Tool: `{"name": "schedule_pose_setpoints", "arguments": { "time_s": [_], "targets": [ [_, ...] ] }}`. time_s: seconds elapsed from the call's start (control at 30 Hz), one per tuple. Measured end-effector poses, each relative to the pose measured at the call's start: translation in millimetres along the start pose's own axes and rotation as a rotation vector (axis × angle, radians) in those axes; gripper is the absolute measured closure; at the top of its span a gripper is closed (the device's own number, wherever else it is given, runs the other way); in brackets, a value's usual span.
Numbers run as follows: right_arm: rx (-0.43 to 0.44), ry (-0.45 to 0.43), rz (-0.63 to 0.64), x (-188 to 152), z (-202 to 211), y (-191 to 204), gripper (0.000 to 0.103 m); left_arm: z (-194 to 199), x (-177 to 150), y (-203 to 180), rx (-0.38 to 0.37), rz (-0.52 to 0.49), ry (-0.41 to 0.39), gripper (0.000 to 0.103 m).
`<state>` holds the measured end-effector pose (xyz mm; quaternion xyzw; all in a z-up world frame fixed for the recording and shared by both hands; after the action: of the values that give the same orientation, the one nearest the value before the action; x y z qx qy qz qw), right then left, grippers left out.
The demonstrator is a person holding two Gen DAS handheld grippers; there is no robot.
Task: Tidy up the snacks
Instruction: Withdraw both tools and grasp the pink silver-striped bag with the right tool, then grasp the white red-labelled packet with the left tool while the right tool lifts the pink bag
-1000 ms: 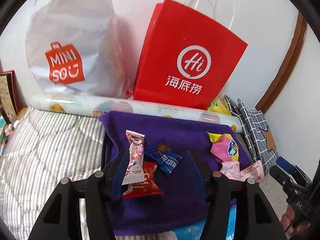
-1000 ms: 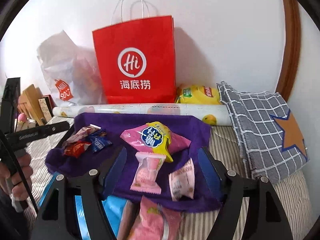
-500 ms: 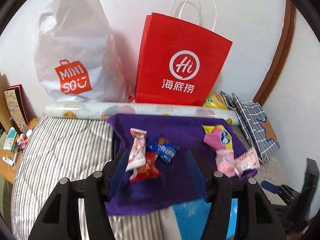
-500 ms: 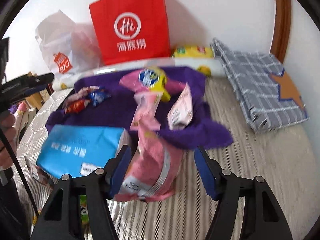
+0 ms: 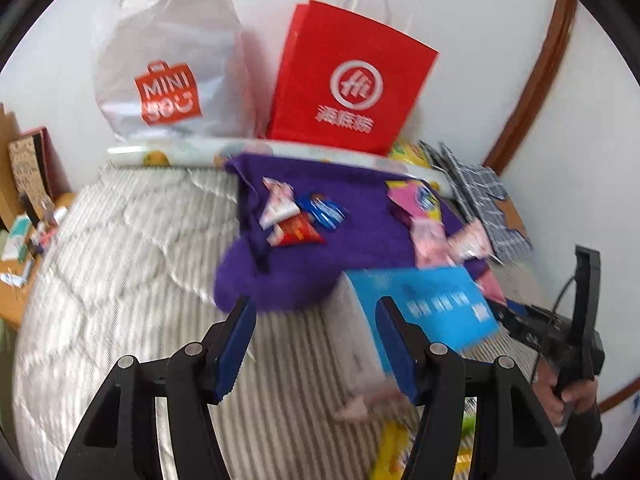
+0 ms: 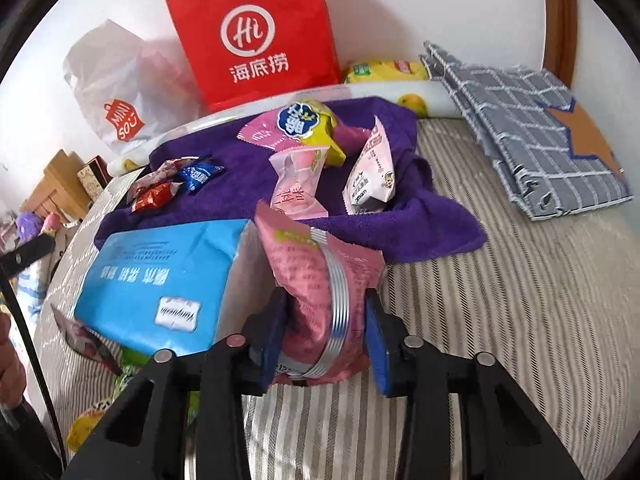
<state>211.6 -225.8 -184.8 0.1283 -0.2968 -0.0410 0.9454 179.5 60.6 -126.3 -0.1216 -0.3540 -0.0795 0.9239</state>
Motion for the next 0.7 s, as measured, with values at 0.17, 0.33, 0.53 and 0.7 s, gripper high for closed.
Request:
{"name": "schedule_pose_setpoints", "arguments": {
  "time_s": [0.17,0.33,0.53,0.7],
  "targets": [
    [-0.003,-0.019,-0.009,-12.4,24.1,-8.0,0.069,6.2,-25.3,-19.4,-0.090,-0.018,0.006,0.036],
    [-0.015,-0.028,-0.004,-29.6,49.3,-17.4,0.069,-3.9,-45.5,-43.6,-0.083,-0.071,0.048,0.032],
    [-0.063,-0.044,0.041,-53.0,70.0,-23.5,0.069,-25.0,-54.6,-59.4,-0.024,-0.093,0.091,0.032],
    [-0.064,-0.048,0.052,-63.9,74.9,-25.1,0.068,-41.5,-53.2,-59.6,0.058,-0.055,0.114,0.032]
  ]
}}
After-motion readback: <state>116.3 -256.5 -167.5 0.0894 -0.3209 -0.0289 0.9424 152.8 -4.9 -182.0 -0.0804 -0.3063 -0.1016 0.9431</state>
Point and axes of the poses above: each gripper's, at about its wrist camera, not at the fingertips, and z roughly against the way its jaws point, y to its left, x to its top, the point moved 2 cm from there along -z, roughly the way its jaws point, and after that the axes turned 10 degrees about -z, right-handed, at the moved point
